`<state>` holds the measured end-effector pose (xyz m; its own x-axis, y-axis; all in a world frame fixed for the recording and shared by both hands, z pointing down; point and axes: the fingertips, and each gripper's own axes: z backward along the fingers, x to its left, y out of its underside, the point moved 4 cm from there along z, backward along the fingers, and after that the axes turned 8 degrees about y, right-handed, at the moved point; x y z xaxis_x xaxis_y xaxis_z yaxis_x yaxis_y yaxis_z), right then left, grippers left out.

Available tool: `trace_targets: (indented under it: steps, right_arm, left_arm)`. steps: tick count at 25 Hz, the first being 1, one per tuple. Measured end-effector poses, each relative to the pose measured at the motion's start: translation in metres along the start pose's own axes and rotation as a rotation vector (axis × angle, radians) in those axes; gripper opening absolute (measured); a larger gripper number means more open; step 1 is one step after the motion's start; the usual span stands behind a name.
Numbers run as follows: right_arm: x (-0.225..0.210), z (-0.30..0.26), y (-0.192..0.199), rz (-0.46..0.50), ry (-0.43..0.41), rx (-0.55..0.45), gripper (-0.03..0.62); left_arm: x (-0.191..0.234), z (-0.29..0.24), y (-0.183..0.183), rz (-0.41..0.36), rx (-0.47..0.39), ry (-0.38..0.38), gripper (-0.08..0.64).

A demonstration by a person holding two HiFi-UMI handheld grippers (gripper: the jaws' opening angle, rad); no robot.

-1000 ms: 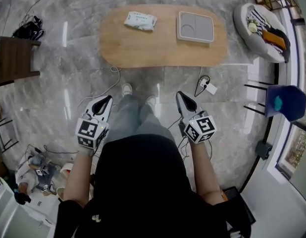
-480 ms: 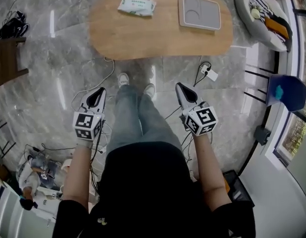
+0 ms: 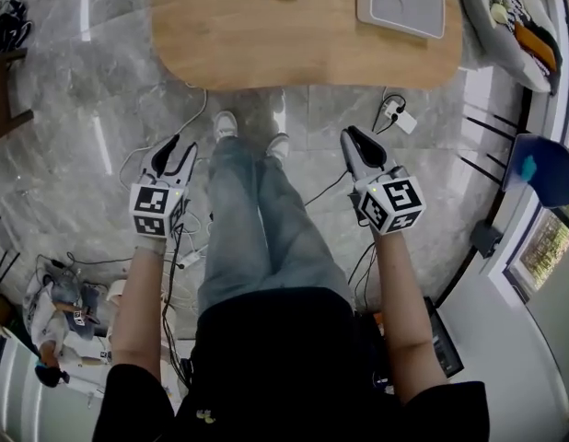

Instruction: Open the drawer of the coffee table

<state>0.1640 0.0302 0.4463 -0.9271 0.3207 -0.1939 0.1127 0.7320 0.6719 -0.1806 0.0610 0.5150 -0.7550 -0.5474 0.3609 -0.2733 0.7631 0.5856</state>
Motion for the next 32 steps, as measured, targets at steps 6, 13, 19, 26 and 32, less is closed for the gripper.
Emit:
trace_targets:
  steps: [6, 13, 19, 26, 32]
  right_arm:
    - [-0.016, -0.054, 0.037, 0.003, 0.003, 0.049, 0.085]
    - [-0.036, -0.113, 0.088, 0.000, 0.029, 0.094, 0.135]
    - [-0.052, -0.158, 0.128, 0.021, 0.053, 0.126, 0.187]
    - [-0.052, -0.193, 0.156, -0.020, 0.067, 0.140, 0.201]
    - [-0.044, -0.199, 0.169, -0.052, 0.079, 0.133, 0.201]
  left_arm:
    - [0.030, -0.047, 0.032, 0.010, 0.041, -0.026, 0.209]
    - [0.072, -0.105, 0.077, -0.006, 0.094, -0.015, 0.259]
    - [0.097, -0.153, 0.111, -0.034, 0.134, 0.008, 0.279]
    - [0.131, -0.207, 0.130, -0.087, 0.120, 0.024, 0.292]
    - [0.158, -0.239, 0.118, -0.170, -0.006, 0.011, 0.304]
